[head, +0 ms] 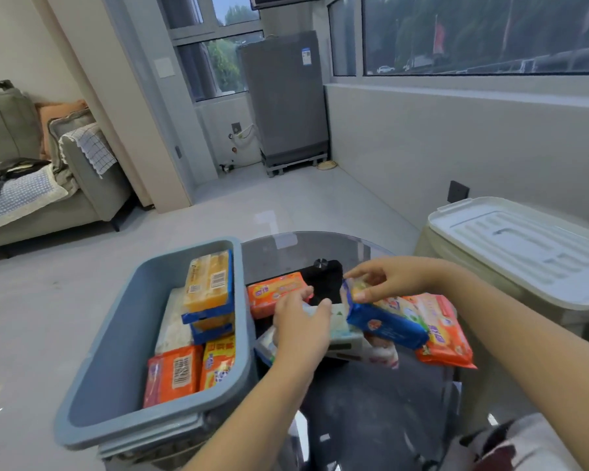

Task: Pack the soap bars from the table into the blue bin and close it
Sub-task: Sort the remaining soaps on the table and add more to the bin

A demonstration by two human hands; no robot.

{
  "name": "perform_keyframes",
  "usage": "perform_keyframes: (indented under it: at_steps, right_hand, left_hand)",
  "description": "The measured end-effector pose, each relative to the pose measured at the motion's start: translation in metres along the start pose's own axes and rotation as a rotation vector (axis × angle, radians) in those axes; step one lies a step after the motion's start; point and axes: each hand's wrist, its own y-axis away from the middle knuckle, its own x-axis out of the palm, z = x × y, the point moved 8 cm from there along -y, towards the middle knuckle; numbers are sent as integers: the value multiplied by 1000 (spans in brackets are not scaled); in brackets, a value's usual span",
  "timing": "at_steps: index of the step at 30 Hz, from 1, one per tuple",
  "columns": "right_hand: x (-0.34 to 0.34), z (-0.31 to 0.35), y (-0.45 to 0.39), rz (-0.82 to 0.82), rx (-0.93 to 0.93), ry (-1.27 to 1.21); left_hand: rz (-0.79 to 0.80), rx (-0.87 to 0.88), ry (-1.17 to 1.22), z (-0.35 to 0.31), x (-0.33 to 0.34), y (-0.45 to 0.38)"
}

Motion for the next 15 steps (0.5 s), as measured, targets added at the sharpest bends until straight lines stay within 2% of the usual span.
perform_keyframes:
  at_steps: [3,6,11,15]
  right_hand:
    - [10,-18,9,70,27,-26]
    - [9,-24,5,-69,-4,66]
    - [-10,-30,-7,-224,-26,-160]
    - [-27,-37,-33,-442,40,-105]
  left_hand:
    - [16,-12,-188,18,8,-9]
    - [55,-53,-219,32,11,-17]
    - [73,-68,-67,41,7,-25]
    - [98,-75,2,48,9,-27]
